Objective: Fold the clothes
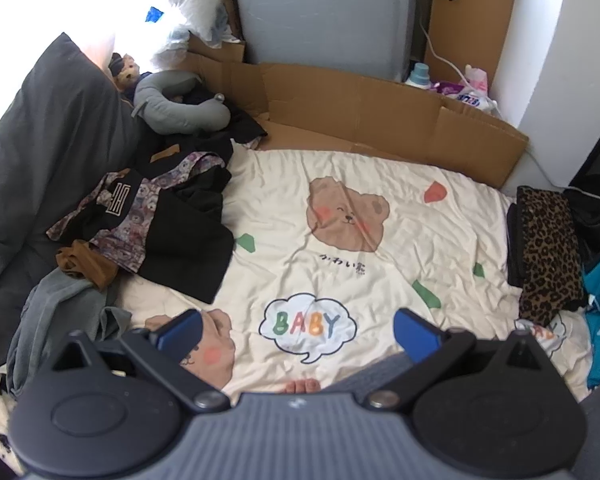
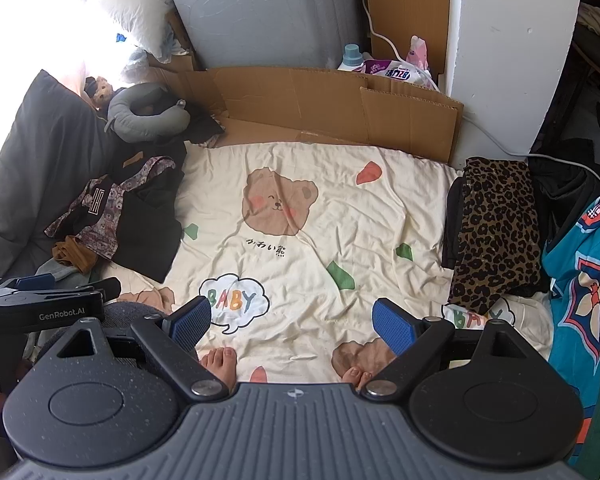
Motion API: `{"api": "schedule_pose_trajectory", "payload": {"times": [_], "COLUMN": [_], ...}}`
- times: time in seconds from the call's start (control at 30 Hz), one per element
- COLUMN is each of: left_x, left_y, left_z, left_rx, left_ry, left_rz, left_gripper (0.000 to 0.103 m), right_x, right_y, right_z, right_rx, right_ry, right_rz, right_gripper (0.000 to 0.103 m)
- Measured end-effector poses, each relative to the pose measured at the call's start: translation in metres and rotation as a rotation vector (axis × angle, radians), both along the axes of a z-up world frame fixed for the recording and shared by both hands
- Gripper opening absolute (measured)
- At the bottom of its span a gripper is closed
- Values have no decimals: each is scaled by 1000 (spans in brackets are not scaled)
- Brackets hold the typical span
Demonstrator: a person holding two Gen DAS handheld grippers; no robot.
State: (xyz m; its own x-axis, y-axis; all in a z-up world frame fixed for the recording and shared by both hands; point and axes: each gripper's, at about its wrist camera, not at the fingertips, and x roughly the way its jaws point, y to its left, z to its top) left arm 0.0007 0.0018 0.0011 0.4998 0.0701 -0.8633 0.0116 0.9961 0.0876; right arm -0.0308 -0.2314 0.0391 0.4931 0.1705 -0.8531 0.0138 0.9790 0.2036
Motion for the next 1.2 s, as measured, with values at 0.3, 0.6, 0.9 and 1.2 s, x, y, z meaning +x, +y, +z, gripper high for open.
{"api": "schedule_pose_trajectory", "payload": {"times": [0.3,0.6,0.9,1.2], "left_x": [4,7,9,5], "left_y": [10,20,16,13], "left_z": [6,10,9,6], "left_rx": [-5,-56,-38,-34], "left_ry": [-8,-2,-1,-4], "left_rz": [-4,-34,-28,-21], "left_gripper": [102,99,99,99], "right_x": [-1,-2,-1,-1], "right_y": [-1,-3,-2,-4], "right_z": [0,-2,0,0], "right_rx": [6,15,15,15], "right_ry": [0,-3,-3,-5], "right_rz": [1,-4,-7,-7], "right_gripper": [92,92,92,92]}}
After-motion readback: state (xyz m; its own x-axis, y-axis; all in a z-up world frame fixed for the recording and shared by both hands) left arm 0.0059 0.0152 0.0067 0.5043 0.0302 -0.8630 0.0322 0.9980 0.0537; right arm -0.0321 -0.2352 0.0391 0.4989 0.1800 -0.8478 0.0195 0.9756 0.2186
